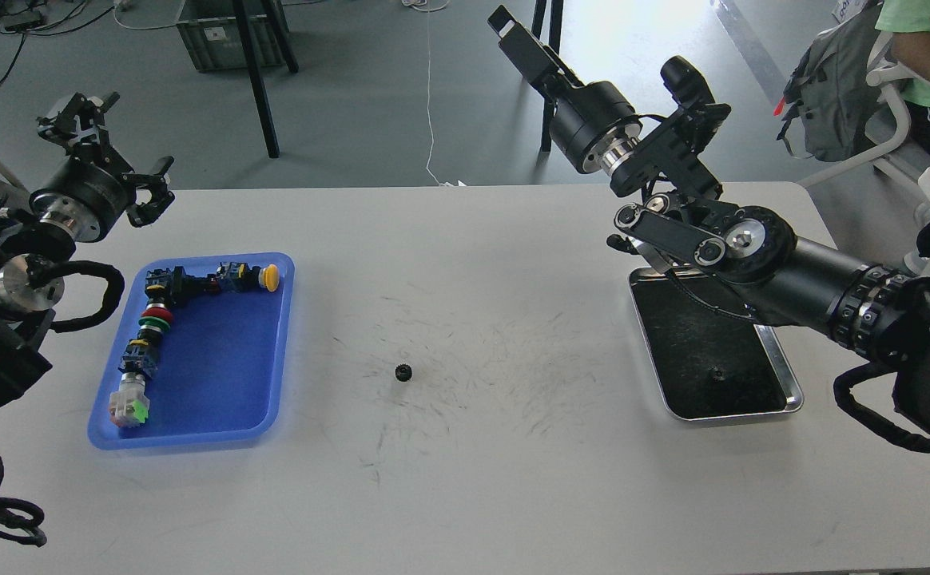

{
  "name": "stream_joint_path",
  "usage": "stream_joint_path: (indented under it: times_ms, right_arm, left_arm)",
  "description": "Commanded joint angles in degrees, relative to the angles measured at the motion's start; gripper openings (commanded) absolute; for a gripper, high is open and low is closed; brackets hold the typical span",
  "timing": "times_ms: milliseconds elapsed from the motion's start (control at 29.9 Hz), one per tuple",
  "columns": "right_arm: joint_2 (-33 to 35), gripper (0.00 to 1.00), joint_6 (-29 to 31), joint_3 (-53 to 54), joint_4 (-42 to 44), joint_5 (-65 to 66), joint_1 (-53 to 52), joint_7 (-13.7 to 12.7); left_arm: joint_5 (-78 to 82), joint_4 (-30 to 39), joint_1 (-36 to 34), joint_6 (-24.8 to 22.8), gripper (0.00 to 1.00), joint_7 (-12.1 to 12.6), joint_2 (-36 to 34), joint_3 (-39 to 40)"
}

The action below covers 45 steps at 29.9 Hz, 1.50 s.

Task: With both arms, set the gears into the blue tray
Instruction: 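Raise the right arm up and away from the table, then extend the left arm over the blue tray toward the black part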

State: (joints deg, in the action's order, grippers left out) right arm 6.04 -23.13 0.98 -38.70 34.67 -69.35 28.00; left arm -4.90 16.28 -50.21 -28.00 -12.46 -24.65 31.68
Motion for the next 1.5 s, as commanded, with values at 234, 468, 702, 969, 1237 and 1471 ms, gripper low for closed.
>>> stream_joint_path:
  times_ms: [234, 468, 702, 969, 1237, 1471]
  right_arm:
    - [0.73, 0.94, -0.07, 4.03, 0.46, -0.75, 1.5, 0.0]
    - [0.73, 0.94, -0.16, 4.03, 0.55, -0.75, 1.67, 0.0]
    - [0.82, 0.94, -0.34, 3.94, 0.55, -0.75, 1.59, 0.0]
    - [0.82, 0.94, -0.51, 4.03, 0.55, -0.75, 1.67, 0.0]
    - [0.9, 0.94, -0.6, 4.03, 0.55, -0.75, 1.67, 0.0]
    - [0.9, 0.94, -0.43, 6.31, 1.52, -1.88, 2.11, 0.0]
  left_arm:
    - [2.26, 1.9, 2.83, 0.0, 0.99, -15.54, 1.8, -5.48]
    - [8.33, 4.54, 2.93, 0.0, 0.99, -15.54, -0.31, -8.04]
    - [8.24, 4.46, 2.49, 0.0, 0.99, -15.54, -0.31, -7.16]
    - [7.54, 4.63, 1.7, 0.0, 0.99, -15.54, -1.28, -6.38]
    - [6.48, 4.89, 1.35, 0.0, 0.99, -15.54, 0.92, -4.35]
    - [8.33, 7.27, 0.21, 8.47, 0.99, -15.54, 1.27, -9.43]
